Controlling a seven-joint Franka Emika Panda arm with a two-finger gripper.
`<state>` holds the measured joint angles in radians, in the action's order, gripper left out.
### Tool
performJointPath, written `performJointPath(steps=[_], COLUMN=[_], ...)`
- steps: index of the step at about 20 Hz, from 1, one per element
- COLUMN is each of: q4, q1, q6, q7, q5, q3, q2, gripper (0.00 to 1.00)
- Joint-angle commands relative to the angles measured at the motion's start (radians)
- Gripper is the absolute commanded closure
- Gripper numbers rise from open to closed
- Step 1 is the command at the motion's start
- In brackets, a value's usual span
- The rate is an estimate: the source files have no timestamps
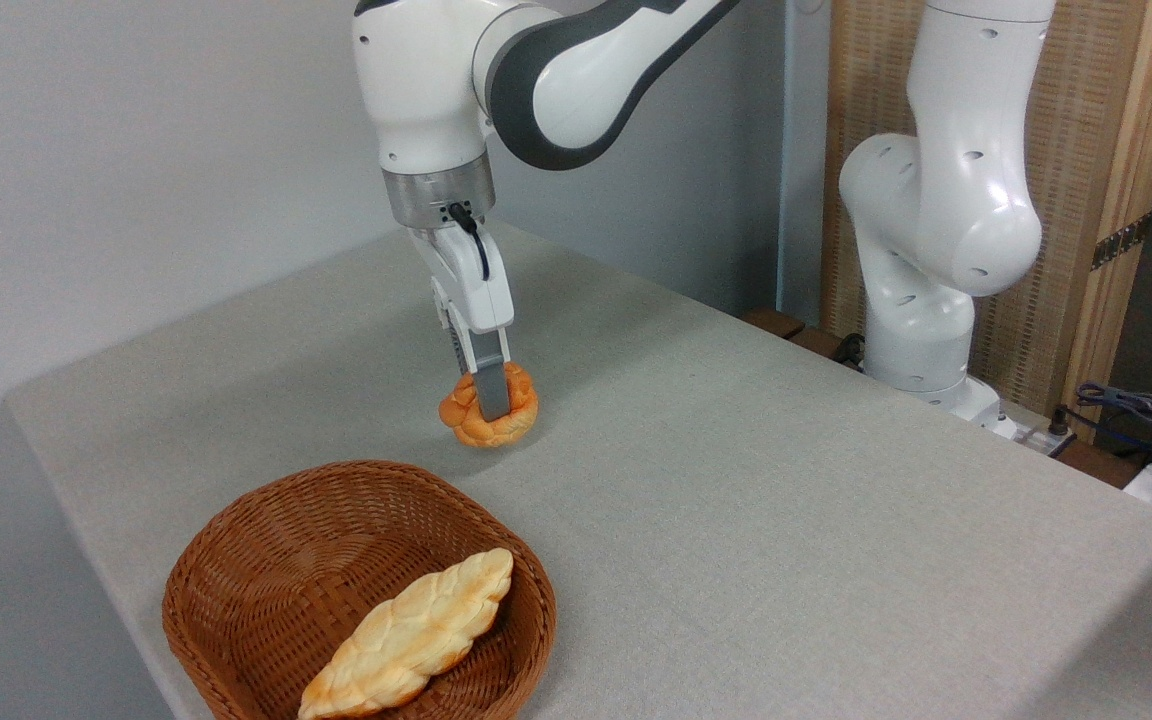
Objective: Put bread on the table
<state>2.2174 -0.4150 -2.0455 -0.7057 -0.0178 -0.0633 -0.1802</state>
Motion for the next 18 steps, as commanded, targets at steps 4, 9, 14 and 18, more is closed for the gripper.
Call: performJointPath(steps=[4,9,14,18], q4=[0.002,-0.043,-0.364,-0.508], q1=[-0.016,-0.010,-0.004,0.001], q6=[-0.015,0.013,0.295,0.330], q7=[-0.009,0.005,0.095,0.092], q5=[-0.010,0.002,0.004,0.110], q3=[-0.013,-0.016,-0.101,-0.220], q2=[-0.013,-0.028,0.046,0.096], gripper=[0.00,0.00,0.00,0.00])
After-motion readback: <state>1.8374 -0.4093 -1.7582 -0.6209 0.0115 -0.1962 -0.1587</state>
